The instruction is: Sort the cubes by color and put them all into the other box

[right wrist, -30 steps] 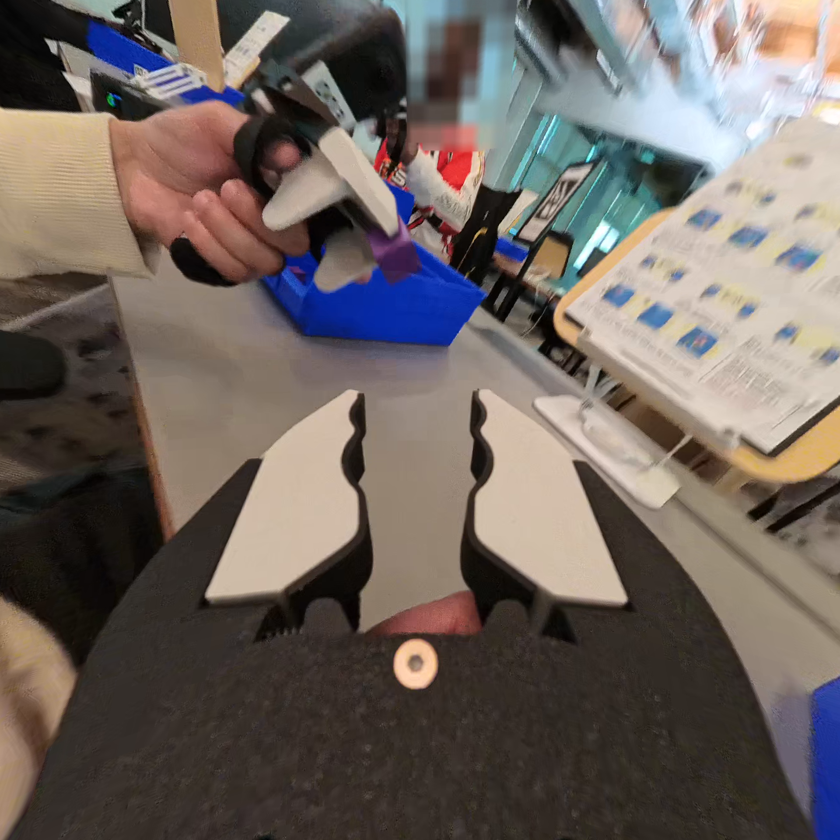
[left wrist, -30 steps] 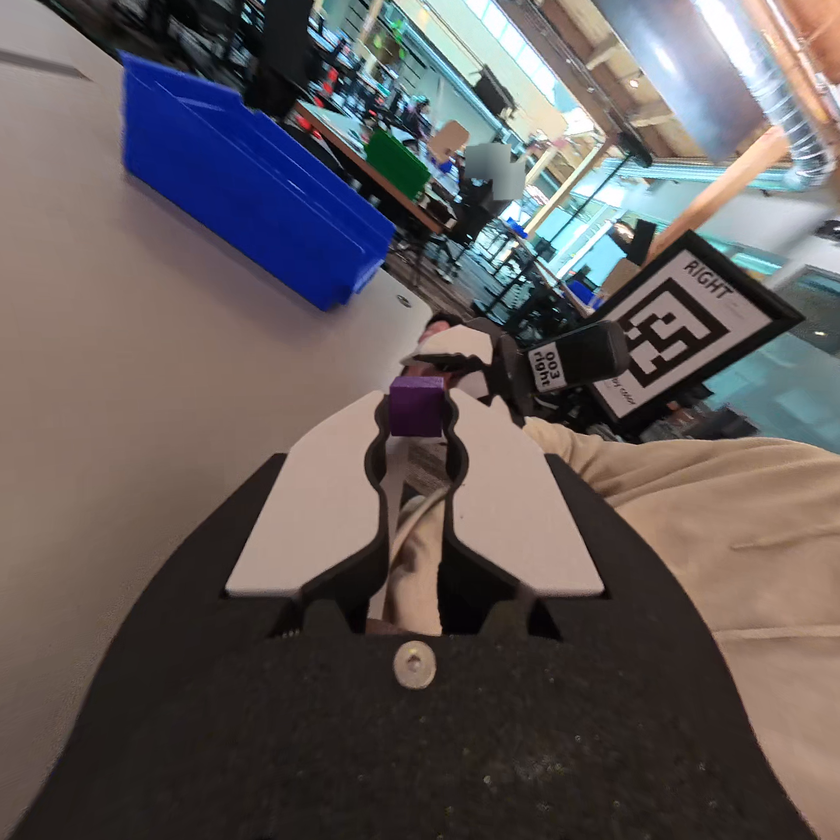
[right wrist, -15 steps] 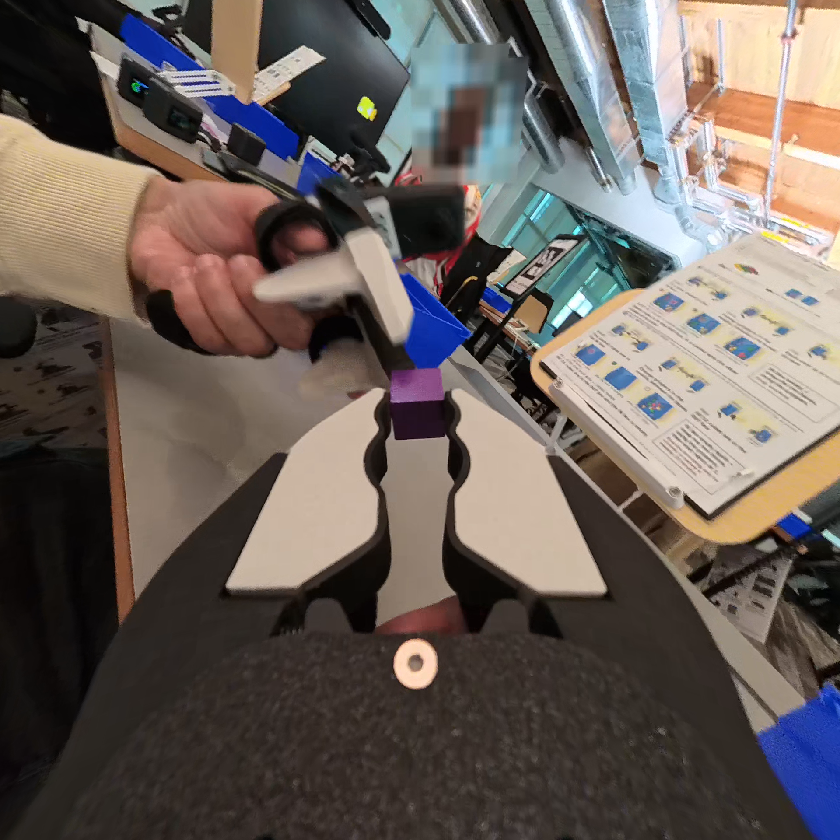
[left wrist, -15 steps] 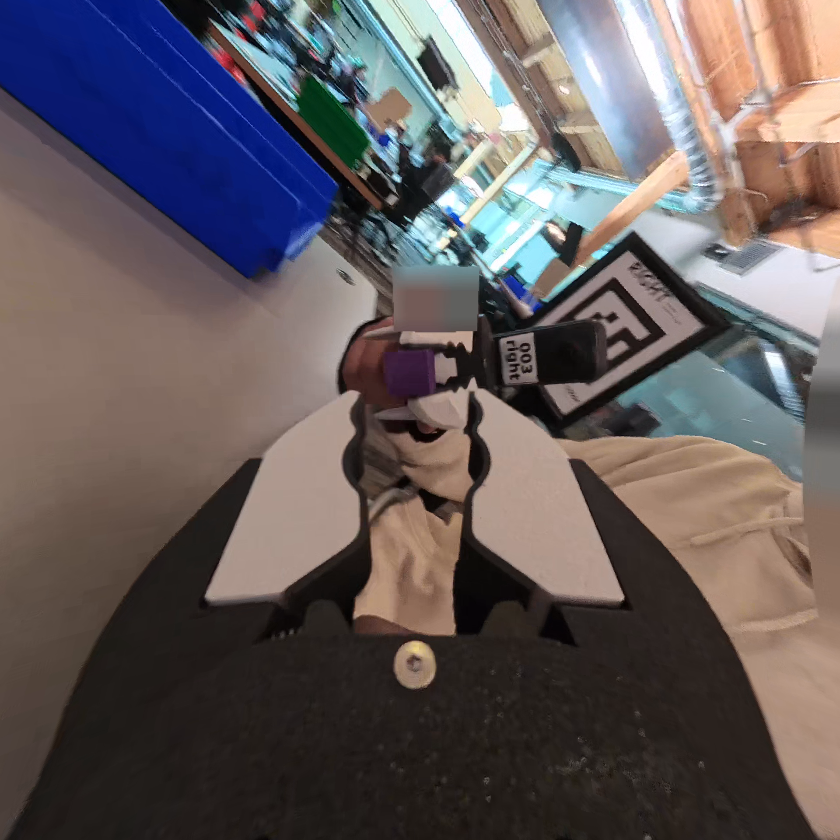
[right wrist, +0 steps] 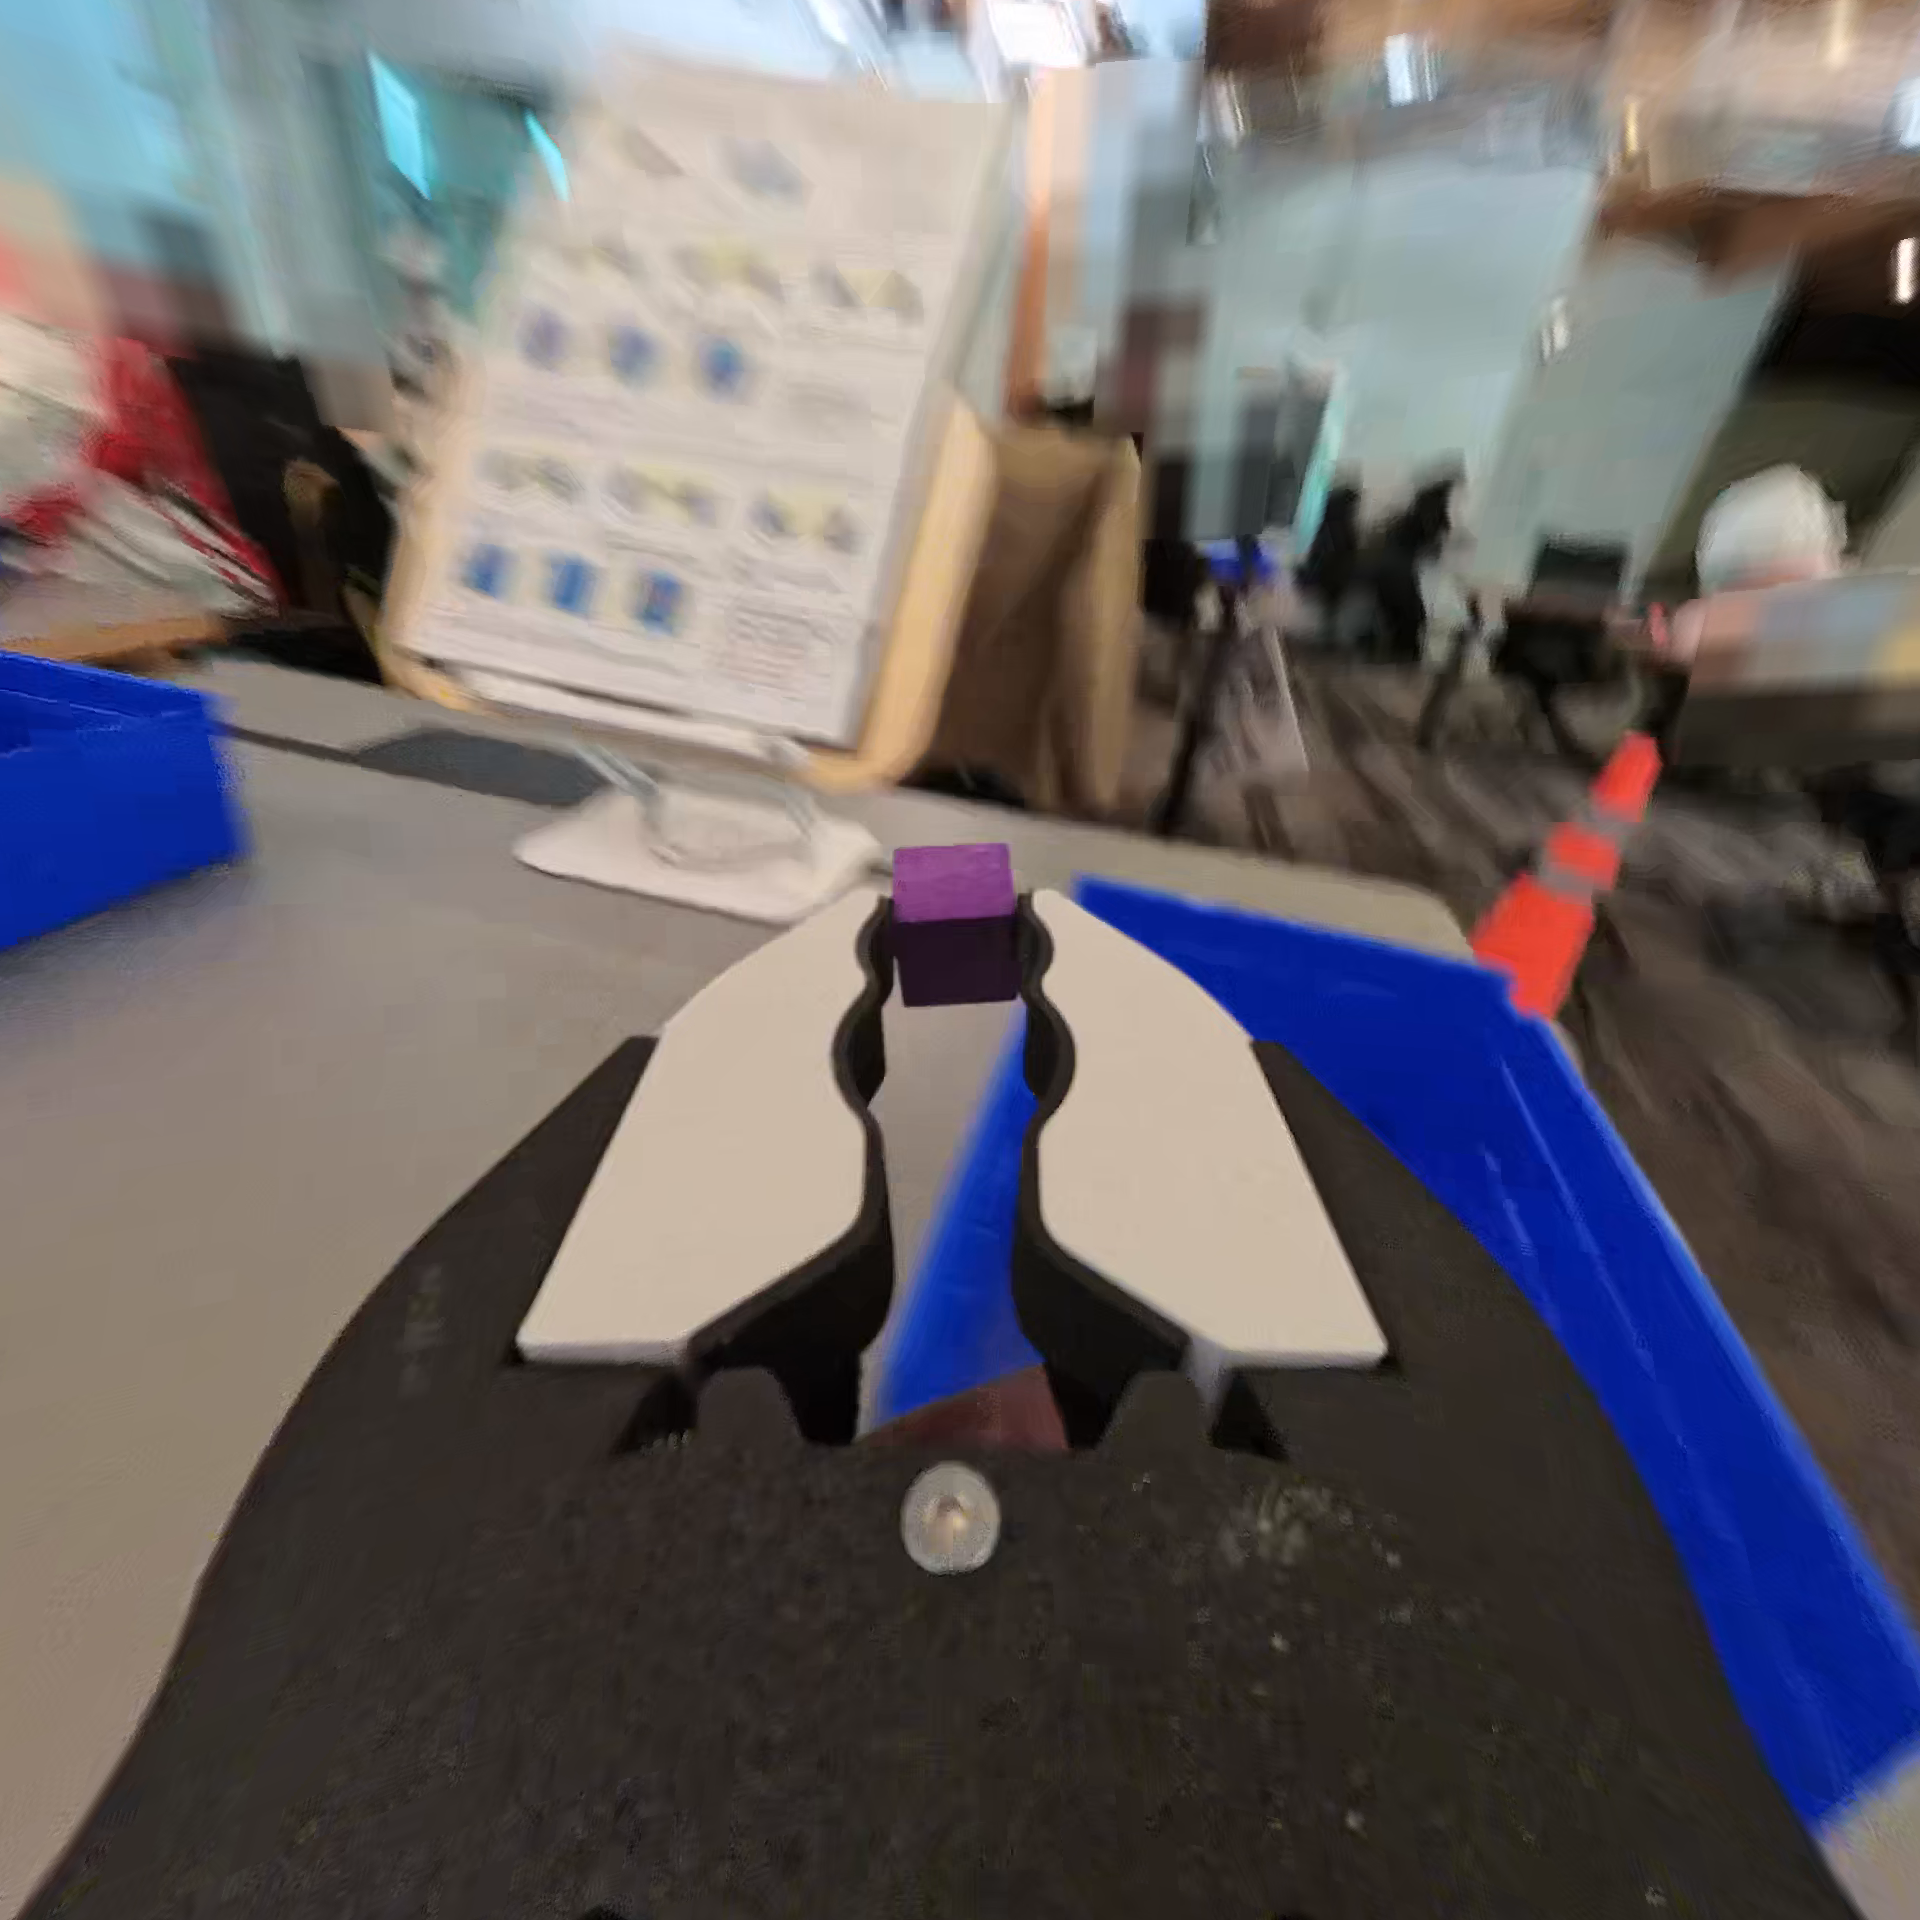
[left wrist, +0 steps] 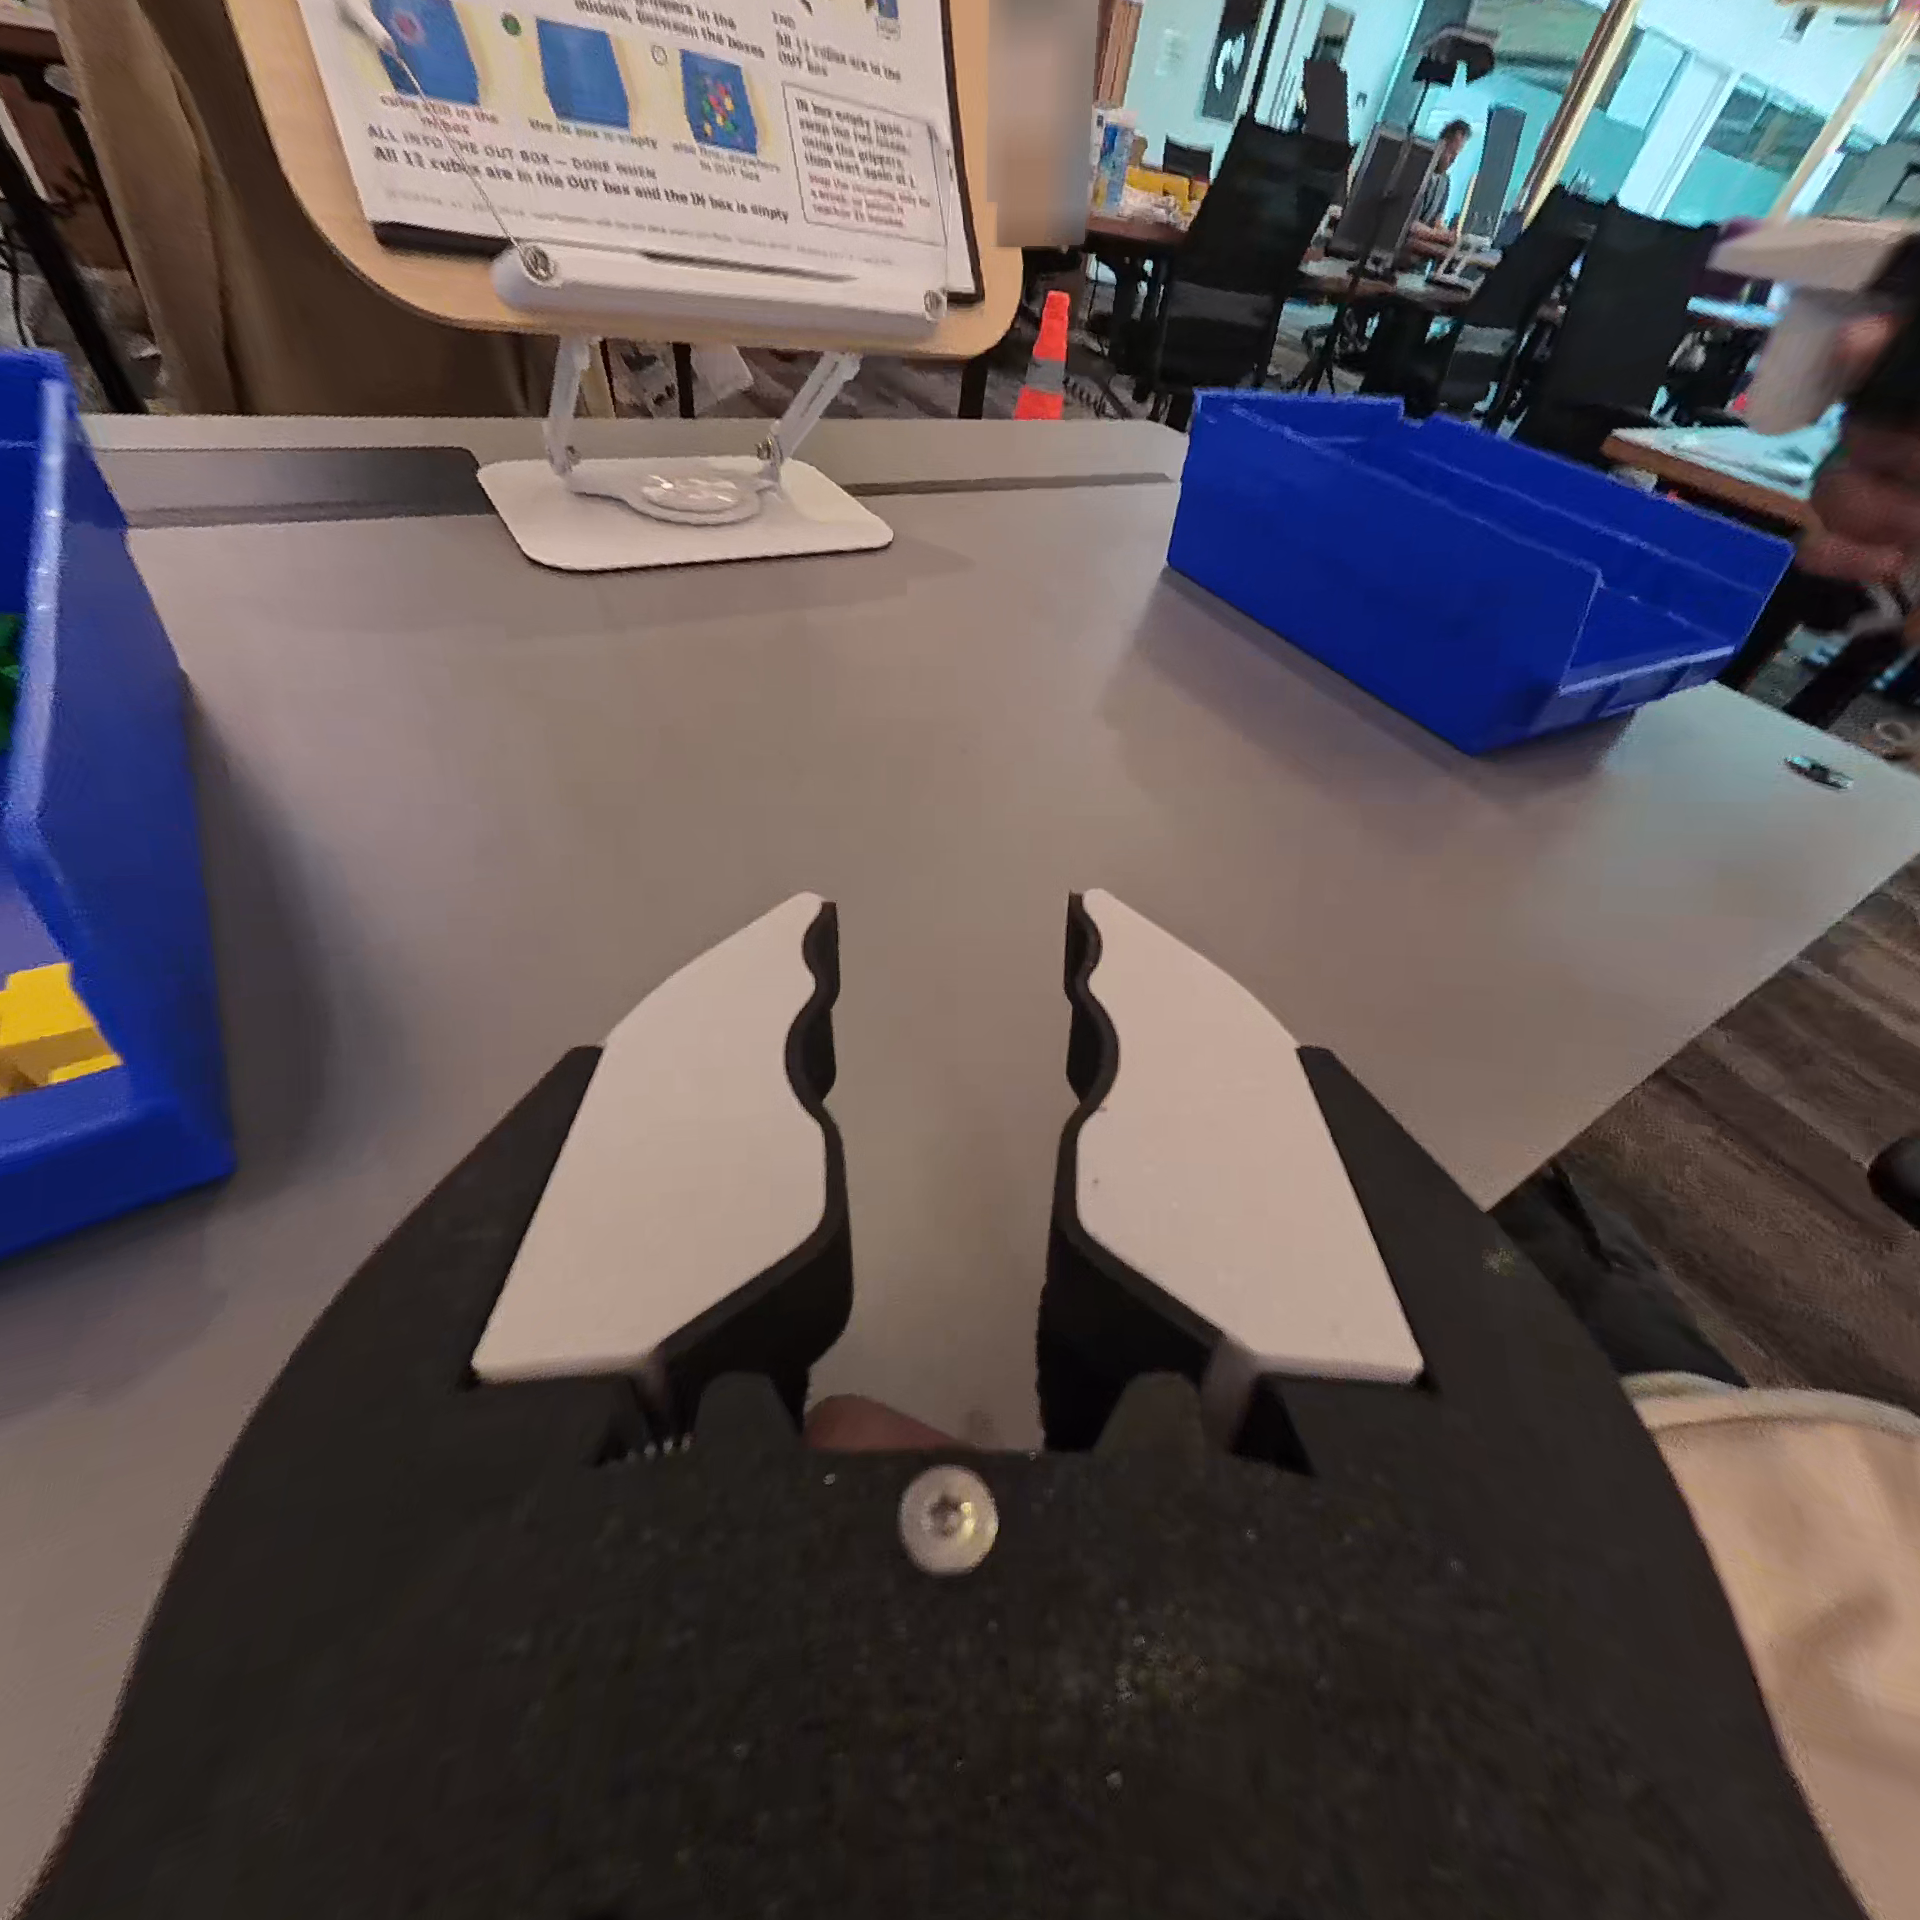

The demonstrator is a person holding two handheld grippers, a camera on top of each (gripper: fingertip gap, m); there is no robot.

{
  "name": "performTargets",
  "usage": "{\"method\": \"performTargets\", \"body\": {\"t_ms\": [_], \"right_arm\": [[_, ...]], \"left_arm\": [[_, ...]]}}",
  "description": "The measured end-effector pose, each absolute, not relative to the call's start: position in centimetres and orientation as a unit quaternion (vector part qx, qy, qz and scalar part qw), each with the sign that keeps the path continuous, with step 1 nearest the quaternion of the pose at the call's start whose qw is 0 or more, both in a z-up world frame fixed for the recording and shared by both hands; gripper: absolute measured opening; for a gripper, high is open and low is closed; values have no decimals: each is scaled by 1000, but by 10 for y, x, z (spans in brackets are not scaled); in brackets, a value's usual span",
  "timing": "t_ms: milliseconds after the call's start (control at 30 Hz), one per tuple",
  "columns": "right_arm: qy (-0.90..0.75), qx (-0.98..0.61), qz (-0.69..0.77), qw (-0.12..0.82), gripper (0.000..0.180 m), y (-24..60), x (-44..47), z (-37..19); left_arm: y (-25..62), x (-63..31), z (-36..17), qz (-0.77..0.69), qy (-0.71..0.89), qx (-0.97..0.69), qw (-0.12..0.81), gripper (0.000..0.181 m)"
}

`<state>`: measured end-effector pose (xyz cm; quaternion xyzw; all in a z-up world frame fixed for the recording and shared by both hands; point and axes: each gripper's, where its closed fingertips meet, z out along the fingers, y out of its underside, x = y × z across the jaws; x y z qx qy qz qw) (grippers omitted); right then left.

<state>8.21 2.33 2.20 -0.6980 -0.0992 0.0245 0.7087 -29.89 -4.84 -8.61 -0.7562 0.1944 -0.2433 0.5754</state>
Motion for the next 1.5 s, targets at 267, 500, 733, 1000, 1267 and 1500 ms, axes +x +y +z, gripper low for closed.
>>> {"method": "performTargets", "body": {"t_ms": [267, 500, 733, 1000, 1267, 1500], "right_arm": [[-10, -965, 46, 257, 23, 141, 196, -156], [-22, -955, -65, 288, 58, 171, 229, -136], [-116, -785, 181, 580, 43, 57, 76, -29], [-144, -726, 264, 619, 36, -51, -10, -85], [-151, -746, 267, 591, 36, -29, -16, -96], [-167, -741, 296, 579, 35, -24, -24, -99]], "left_arm": [[-40, -288, -112, -185, 250, -771, 556, 41], [-40, -290, -118, -174, 254, -776, 551, 42], [-31, -307, -119, -196, 206, -800, 528, 43], [-25, -312, -120, -196, 207, -804, 522, 43], [-16, -363, -81, -140, 250, -815, 504, 38], [50, -481, -107, -3, 519, -816, 255, 48]]}}
